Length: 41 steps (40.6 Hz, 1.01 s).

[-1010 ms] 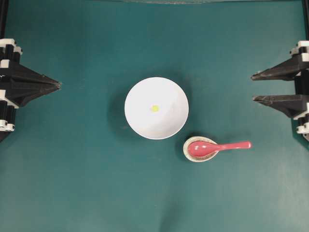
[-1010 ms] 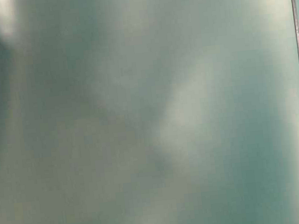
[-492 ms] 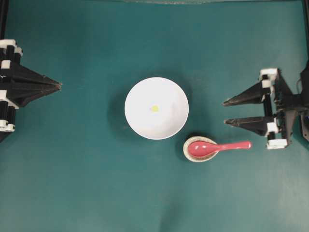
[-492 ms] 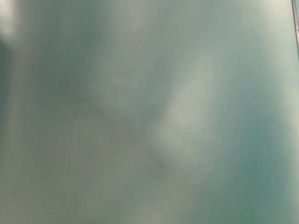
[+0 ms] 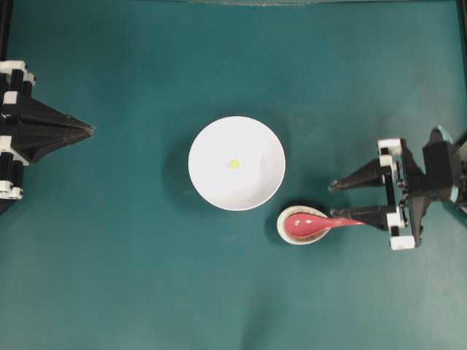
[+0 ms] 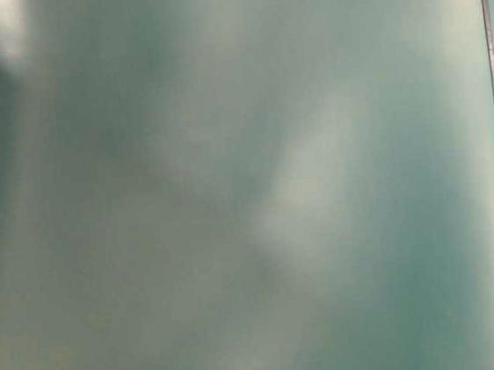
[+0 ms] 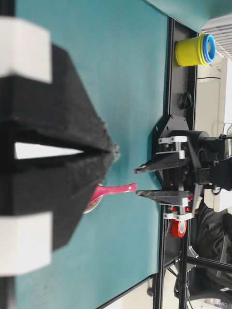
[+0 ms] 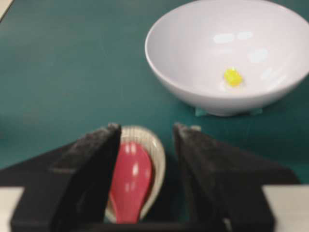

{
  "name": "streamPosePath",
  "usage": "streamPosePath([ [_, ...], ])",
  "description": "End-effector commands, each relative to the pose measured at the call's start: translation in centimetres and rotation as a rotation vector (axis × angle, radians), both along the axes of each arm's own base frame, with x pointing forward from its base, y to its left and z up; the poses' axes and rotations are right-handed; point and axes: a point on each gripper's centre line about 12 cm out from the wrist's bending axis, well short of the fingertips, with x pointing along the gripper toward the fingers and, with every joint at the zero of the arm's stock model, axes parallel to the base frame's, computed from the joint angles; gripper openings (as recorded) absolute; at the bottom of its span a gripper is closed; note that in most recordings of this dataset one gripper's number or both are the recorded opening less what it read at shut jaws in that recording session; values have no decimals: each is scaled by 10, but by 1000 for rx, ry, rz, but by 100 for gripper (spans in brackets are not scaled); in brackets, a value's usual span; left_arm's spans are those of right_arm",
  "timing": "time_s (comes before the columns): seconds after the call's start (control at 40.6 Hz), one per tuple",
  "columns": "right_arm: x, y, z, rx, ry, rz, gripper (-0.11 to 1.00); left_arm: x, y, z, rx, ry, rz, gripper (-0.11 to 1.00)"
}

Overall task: Scoop the yellow hexagonal prism block from the bowl with a spoon using the right arm.
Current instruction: 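Move the right gripper left toward the red spoon handle, then close the right gripper on the red spoon handle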

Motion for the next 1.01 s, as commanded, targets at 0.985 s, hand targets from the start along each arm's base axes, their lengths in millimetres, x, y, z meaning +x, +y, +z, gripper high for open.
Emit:
streamPosePath([
  [0.985, -11, 26, -54, -25, 98, 36, 55, 2, 0, 4, 2, -8, 1, 0],
])
